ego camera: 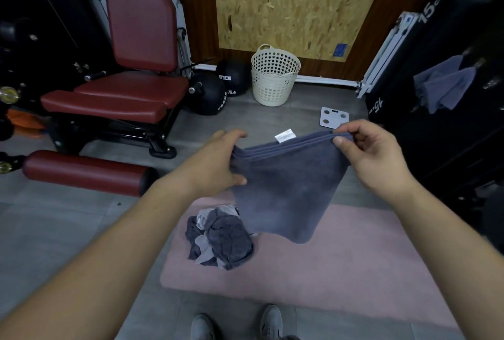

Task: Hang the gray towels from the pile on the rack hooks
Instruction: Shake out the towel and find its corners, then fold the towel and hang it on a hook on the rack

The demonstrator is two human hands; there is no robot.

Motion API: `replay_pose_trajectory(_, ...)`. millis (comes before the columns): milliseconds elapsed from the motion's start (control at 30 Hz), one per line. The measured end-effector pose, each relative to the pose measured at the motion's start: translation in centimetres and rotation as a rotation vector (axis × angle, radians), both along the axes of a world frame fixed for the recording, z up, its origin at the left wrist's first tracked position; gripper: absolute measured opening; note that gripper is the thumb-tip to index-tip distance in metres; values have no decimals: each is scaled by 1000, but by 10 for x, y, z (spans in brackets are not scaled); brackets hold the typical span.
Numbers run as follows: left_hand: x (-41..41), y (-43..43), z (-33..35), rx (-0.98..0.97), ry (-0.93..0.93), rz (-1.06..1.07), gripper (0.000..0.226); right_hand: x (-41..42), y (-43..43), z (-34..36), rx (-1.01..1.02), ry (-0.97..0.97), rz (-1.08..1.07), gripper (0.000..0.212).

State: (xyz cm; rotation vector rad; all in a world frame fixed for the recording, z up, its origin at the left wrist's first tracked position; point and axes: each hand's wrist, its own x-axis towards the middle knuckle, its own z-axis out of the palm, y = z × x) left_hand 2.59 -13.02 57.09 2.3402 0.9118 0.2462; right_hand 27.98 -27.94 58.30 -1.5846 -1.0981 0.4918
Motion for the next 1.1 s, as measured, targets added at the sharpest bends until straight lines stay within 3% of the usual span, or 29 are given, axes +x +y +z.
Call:
replay_pose_trajectory(100, 7, -1, -8, -55, 86, -18, 25, -5, 1, -9, -120, 87, 35, 23)
replay_pose_trajectory(167, 11, -2, -20, -216, 127, -2, 13, -11, 3, -21, -213, 153, -22, 26)
replay_pose_trajectory(200, 11, -3, -27, -368, 109, 14, 12, -15, 4, -24, -247, 205, -59, 26)
replay_pose_trajectory(267, 9, -7, -33, -711, -33, 34, 31, -20, 0, -28, -260, 396, -43, 15)
replay_pose_trajectory(367, 4, -13, -38, -994, -190, 97, 44, -11, -8, -30, -402, 531, 257, 79)
replay_pose_trajectory(433, 4, -17, -41, -1086, -221, 125, 36, -6, -12, -26, -624, 472, 486, 76)
replay_pose_trajectory(533, 5, -25, -45, -1067, -181, 114, 24, -5, -15, -21, -950, 197, 667, 52)
replay_pose_trajectory(600, 3, -29, -46, -1062, -186, 140, 26, -3, -15, -27, -944, 95, 603, 37)
replay_pose_trajectory(700, -7, -25, -48, -1159, -207, 115, 37, -2, -19, -36, -719, 334, 447, 28)
replay_pose_trajectory(767, -15, -20, -51, -1137, -95, -46, 66, -6, -23, -44, -593, 600, 366, 33)
replay_pose_trajectory(867, -15, -22, -58, -709, 254, -185, 112, -20, -24, -59, -519, 755, 206, 35)
replay_pose_trajectory(933, -11, -25, -62, -511, 321, -129, 116, -28, -22, -66, -541, 742, 133, 35)
replay_pose_trajectory(1000, -8, -23, -69, -527, 205, 6, 102, -30, -18, -68, -569, 777, 39, 33)
replay_pose_trajectory(1100, -8, -19, -76, -735, -139, 191, 85, -22, -15, -65, -519, 916, -64, 27)
